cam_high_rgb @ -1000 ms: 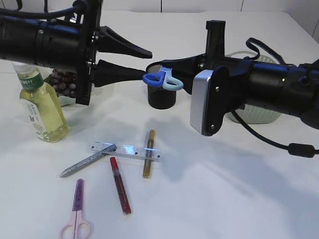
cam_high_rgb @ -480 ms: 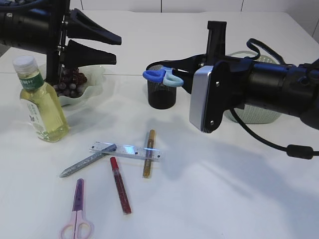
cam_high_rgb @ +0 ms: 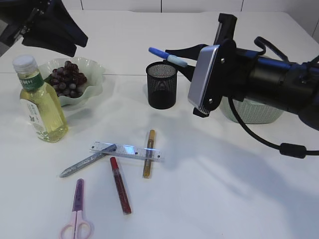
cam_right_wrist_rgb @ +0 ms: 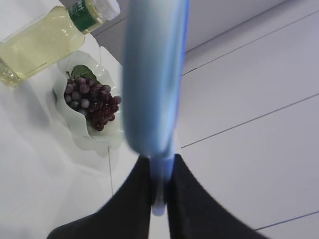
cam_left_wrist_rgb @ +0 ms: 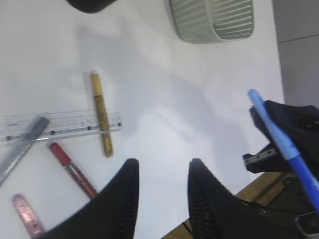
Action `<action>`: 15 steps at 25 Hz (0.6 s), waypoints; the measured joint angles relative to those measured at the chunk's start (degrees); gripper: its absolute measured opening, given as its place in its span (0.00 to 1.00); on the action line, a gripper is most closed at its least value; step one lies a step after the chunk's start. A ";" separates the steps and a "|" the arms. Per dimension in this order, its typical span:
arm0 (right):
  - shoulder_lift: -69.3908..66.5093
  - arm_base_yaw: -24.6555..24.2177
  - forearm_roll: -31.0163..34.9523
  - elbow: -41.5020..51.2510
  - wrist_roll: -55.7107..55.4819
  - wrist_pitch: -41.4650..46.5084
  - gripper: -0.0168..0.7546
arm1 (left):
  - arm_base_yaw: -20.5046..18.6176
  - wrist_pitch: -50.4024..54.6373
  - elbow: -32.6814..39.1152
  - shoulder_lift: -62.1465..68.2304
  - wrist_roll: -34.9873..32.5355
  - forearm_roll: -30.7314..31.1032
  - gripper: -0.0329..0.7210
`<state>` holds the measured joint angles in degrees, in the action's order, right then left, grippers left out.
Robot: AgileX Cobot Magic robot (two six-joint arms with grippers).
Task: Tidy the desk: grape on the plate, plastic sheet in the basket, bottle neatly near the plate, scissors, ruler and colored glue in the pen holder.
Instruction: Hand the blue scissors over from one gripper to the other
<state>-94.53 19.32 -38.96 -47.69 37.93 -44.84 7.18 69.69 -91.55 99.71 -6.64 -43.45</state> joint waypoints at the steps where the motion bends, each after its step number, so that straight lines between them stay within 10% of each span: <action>1: 0.00 0.00 0.95 0.00 -1.10 -0.35 0.12 | 0.00 0.00 -0.25 0.00 0.14 1.54 0.37; 15: 0.48 0.00 14.30 -0.14 -26.95 -0.35 0.12 | 0.00 0.37 -0.38 0.00 0.27 8.06 0.37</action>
<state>-94.05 19.32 -24.66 -47.83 10.99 -45.19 7.18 70.06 -91.93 99.71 -6.37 -35.39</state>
